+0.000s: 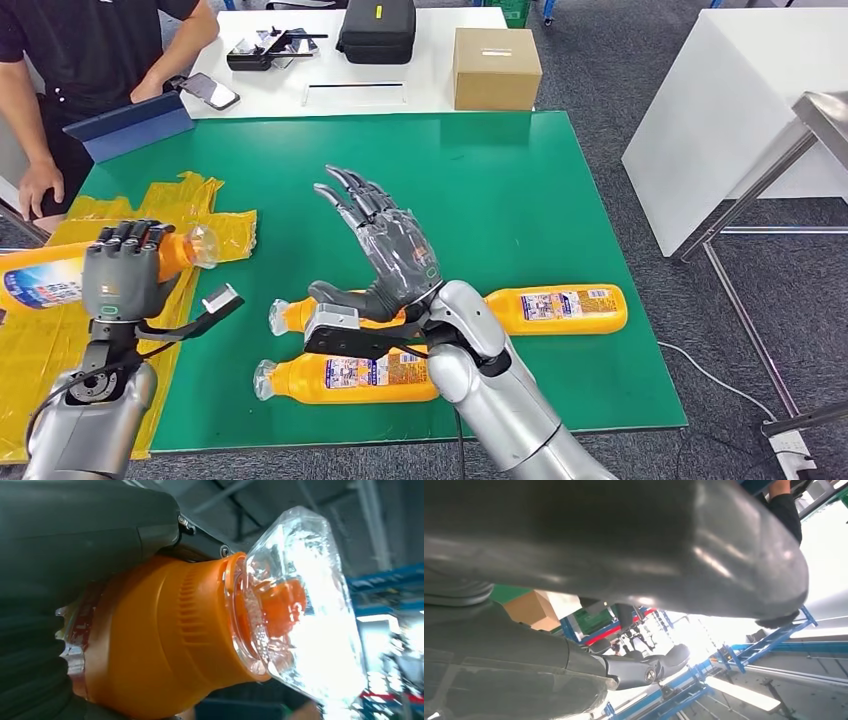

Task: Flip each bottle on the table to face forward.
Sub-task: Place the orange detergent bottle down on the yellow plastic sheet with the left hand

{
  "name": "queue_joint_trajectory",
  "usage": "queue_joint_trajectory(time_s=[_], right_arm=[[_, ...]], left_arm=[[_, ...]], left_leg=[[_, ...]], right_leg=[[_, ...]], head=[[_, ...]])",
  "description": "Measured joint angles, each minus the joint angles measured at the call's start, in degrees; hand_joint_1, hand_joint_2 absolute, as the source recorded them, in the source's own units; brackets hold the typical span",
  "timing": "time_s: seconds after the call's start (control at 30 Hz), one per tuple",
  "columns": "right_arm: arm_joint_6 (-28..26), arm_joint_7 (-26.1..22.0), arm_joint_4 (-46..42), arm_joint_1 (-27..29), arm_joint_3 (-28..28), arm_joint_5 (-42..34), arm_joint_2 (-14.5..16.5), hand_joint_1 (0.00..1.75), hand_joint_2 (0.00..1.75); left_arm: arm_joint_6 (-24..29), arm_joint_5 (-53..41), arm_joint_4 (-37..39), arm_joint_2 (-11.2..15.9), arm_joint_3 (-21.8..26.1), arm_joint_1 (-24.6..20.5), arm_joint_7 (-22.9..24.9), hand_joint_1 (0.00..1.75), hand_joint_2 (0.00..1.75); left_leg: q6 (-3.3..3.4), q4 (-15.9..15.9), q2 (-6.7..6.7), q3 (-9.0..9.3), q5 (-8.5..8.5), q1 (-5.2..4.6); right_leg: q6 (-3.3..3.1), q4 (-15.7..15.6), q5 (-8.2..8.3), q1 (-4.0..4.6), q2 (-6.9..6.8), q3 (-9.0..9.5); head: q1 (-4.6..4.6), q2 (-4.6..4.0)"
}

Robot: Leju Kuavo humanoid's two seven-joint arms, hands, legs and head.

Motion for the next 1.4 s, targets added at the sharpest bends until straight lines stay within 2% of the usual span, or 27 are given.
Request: queue_joint_trajectory(time_s=[0.23,0.4,0.77,0.83,0.9,0.97,1.2,1.4], right_arm=[[0.21,0.70,-1.00,1.02,-0.13,0.58,0.02,0.00,0.00],[0.19,0.91,-1.41,1.81,-0.13,0.92,0.02,0.00,0.00],[0.16,0.92,-1.50,2.82,-0.13,1.02,-0.01,0.00,0.00],[0.16,0.92,-1.61,3.16,-0.13,1.04,-0.06,0.00,0.00],[0.17,0.91,-1.79,3.50,-0.09,1.15,-0.10,0.00,0.00],[0.28,0.95,-1.92,3.66,-0.02,1.44,-0.10,0.00,0.00],[2.31,2.92,-2.27,3.20,0.03,2.21,0.15,0.00,0.00],[3.38,3.84,-2.43,2.58,0.01,3.11,0.22,0.00,0.00]], left_arm=[[0.01,0.76,9.42,0.56,-3.29,-3.59,-5.44,1.75,1.75],[0.01,2.03,16.36,-0.40,-4.27,-6.75,-8.45,1.75,1.75],[0.04,2.15,22.04,-1.85,-4.57,-8.79,-9.32,1.75,1.75],[0.04,1.80,23.32,-2.44,-4.45,-9.22,-9.21,0.87,1.75],[0.04,1.41,25.45,-3.01,-4.14,-10.00,-9.00,0.00,0.87],[0.04,1.37,28.30,-3.47,-3.64,-11.19,-8.89,0.00,0.00],[0.16,3.37,36.53,-4.25,-2.68,-15.47,-9.31,0.00,0.00],[0.19,4.75,39.10,-5.02,-1.25,-17.72,-11.17,0.00,0.00]], left_leg=[[0.00,0.02,0.06,0.00,0.00,-0.04],[0.00,0.02,0.07,0.00,0.00,-0.04],[0.00,0.01,0.11,-0.01,0.00,-0.03],[0.00,0.01,0.10,-0.01,0.00,-0.02],[0.00,0.01,0.10,-0.02,0.00,-0.02],[0.00,0.01,0.10,-0.01,0.00,-0.02],[-0.01,0.02,0.07,-0.01,0.01,-0.02],[-0.01,0.02,0.07,-0.01,0.01,-0.03]], right_leg=[[0.00,-0.01,0.01,-0.01,0.00,-0.03],[0.00,0.00,0.01,-0.01,0.00,-0.01],[0.00,-0.01,0.01,-0.01,0.01,-0.04],[-0.01,-0.01,0.01,-0.01,0.01,-0.03],[0.00,0.00,0.01,-0.01,0.00,-0.02],[0.00,0.00,0.02,-0.01,0.00,-0.01],[0.00,0.01,0.02,-0.01,0.00,0.00],[0.00,0.01,0.02,-0.01,0.00,0.01]], head=[[0.01,0.00],[-0.01,0.00],[-0.01,0.00],[-0.01,0.00],[-0.01,0.00],[-0.01,0.00],[-0.01,0.00],[-0.01,0.00]])
